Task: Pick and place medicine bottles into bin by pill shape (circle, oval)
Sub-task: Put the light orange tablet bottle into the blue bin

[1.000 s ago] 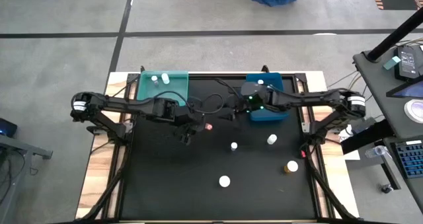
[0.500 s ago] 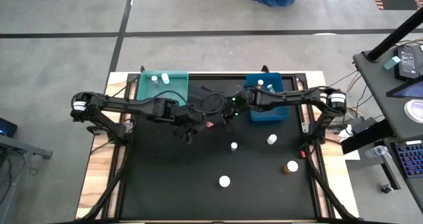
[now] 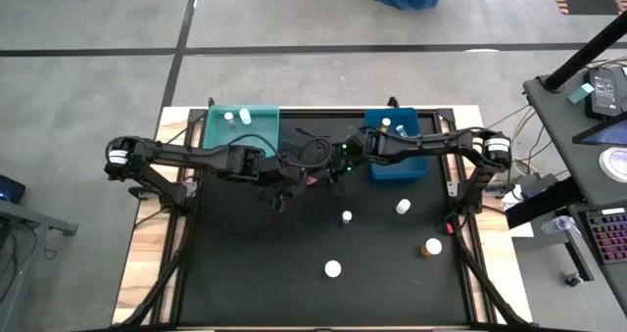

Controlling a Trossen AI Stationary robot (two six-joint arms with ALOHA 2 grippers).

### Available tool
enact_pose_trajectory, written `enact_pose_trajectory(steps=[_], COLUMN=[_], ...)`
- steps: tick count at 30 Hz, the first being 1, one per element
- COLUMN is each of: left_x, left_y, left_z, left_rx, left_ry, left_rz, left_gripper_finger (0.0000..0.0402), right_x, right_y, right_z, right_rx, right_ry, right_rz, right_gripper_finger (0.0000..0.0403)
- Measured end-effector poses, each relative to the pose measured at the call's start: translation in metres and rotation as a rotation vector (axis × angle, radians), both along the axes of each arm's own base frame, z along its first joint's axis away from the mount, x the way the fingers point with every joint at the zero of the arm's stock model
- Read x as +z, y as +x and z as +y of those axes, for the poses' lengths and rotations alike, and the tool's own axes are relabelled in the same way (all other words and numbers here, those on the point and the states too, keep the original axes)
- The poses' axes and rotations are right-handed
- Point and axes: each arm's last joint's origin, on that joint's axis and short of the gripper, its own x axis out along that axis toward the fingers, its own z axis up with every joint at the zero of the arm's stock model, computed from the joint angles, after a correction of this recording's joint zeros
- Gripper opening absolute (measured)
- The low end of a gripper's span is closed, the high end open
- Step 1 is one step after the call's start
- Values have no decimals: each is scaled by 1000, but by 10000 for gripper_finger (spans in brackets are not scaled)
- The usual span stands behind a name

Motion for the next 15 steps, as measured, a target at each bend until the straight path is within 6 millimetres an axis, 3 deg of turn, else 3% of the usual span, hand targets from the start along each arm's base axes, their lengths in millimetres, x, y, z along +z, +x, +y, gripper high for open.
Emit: enact_pose_trajectory(steps=[9, 15], left_x=[1, 1], left_y=[1, 1], left_z=[1, 1], left_rx=[16, -16], left_ry=[30, 62], left_rz=[-13, -4], left_gripper_finger=[111, 155], right_x=[0, 0], right_y=[1, 1], right_z=[0, 0], right_rx=[0, -1], right_ry=[0, 1], right_rz=[0, 1], right_gripper_finger=[112, 95])
